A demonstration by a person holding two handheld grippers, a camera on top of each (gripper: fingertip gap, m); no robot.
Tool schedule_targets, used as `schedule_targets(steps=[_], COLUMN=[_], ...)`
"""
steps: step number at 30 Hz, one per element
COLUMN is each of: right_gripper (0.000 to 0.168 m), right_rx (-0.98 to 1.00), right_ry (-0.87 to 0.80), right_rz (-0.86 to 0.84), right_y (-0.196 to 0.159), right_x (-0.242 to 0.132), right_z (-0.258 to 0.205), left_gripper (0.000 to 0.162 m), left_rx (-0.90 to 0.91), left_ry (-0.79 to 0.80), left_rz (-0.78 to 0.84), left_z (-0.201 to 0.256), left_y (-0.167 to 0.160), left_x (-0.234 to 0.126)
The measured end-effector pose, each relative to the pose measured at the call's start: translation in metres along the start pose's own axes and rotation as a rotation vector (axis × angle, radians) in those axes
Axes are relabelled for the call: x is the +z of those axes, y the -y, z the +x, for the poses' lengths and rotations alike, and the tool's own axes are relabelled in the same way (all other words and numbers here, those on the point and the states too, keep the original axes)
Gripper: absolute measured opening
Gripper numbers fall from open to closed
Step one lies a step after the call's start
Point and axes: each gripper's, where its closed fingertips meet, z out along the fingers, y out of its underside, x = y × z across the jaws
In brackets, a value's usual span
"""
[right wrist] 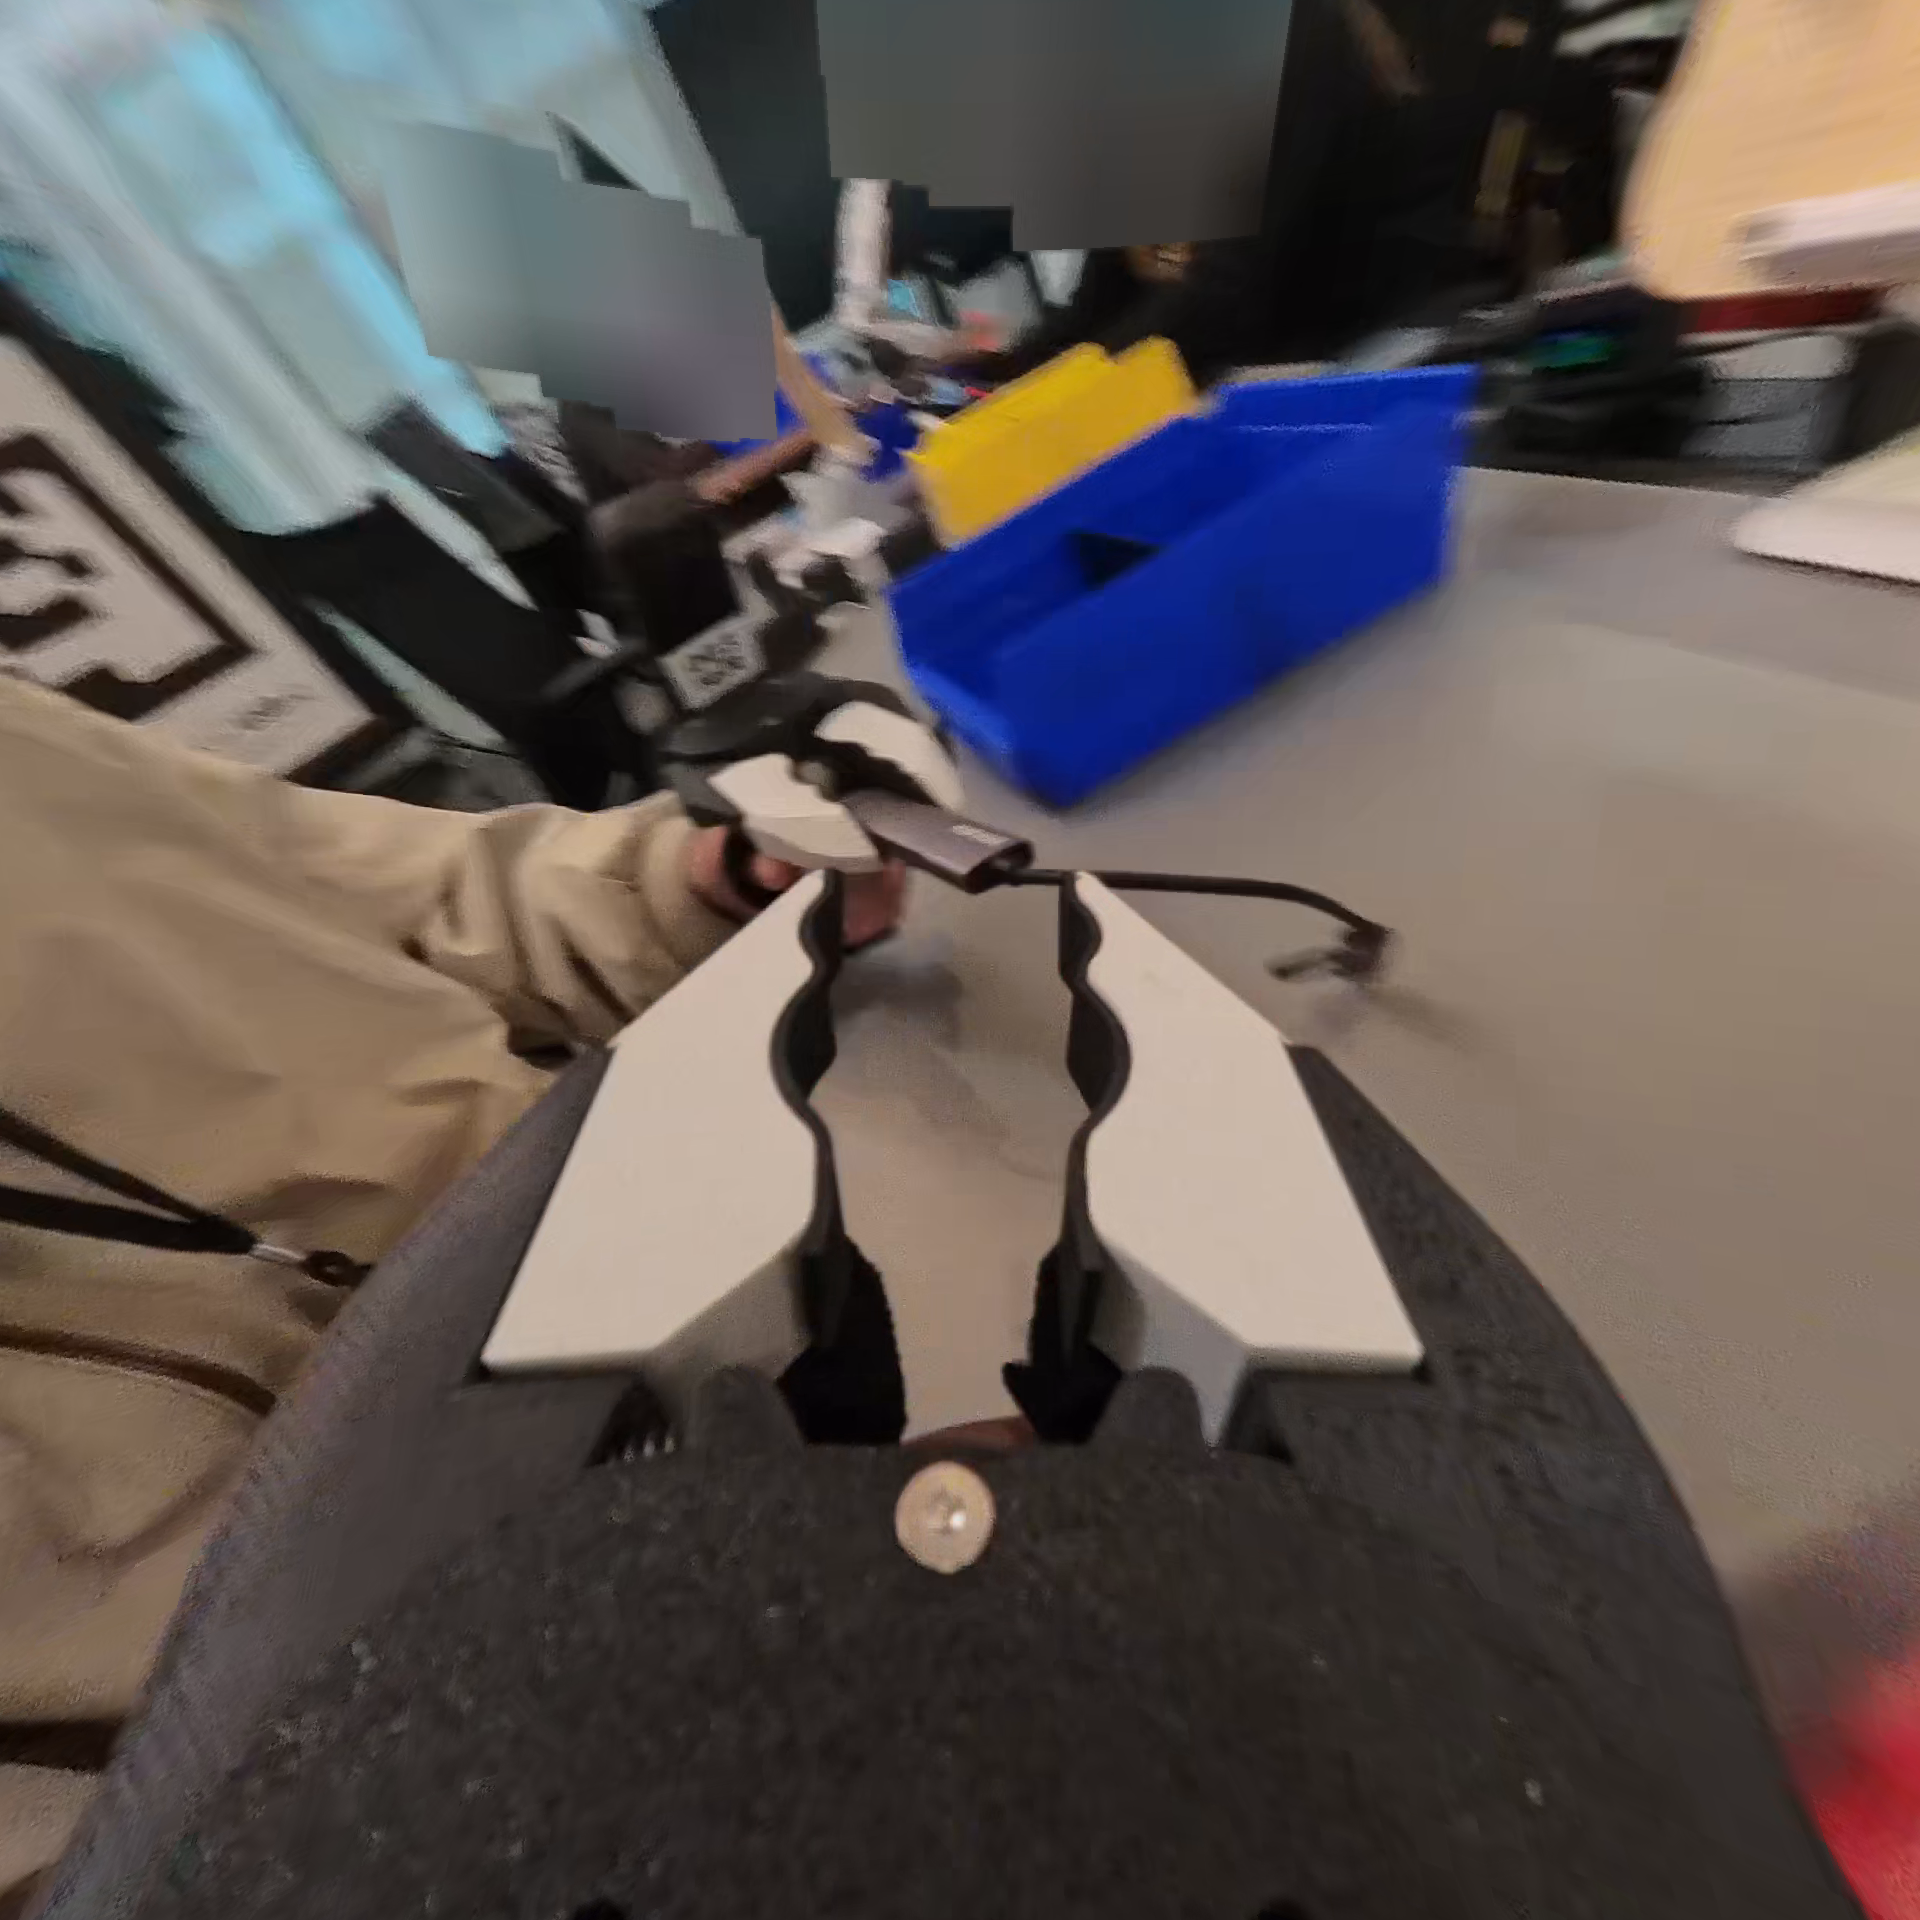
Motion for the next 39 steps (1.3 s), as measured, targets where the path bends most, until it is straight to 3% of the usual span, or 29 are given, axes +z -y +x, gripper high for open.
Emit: schedule_targets(steps=[3,9,13,16,23,32,34,39], right_gripper=[0.041,0.044,0.042,0.021,0.022,0.021,0.022,0.021], right_rx=[0.053,0.079,0.092,0.131,0.192,0.11,0.05,-0.101], right_ry=[0.132,0.188,0.178,0.215,0.231,0.182,0.12,-0.11], right_rz=[0.086,0.15,0.154,0.131,0.075,0.041,0.062,0.138], right_y=[-0.011,-0.01,-0.011,-0.014,-0.025,-0.024,-0.004,0.103], right_x=[0.038,0.078,0.086,0.087,0.083,0.082,0.067,-0.023], right_z=[-0.018,-0.033,-0.03,-0.033,-0.03,-0.028,-0.02,0.028], left_gripper=[0.025,0.025,0.025,0.024,0.025,0.029,0.049,0.049], left_rx=[-0.103,-0.246,-0.257,-0.263,-0.259,-0.286,-0.247,0.025], left_ry=[-0.071,-0.168,-0.215,-0.223,-0.213,-0.192,-0.138,0.009], left_rz=[0.127,0.228,0.211,0.204,0.166,0.172,0.151,-0.083], left_z=[0.005,0.009,0.015,0.018,0.02,0.016,0.013,0.02], left_y=[0.02,0.031,0.027,0.026,0.02,0.022,0.02,-0.008], left_x=[-0.007,-0.012,-0.008,-0.005,-0.001,-0.002,-0.006,-0.019])
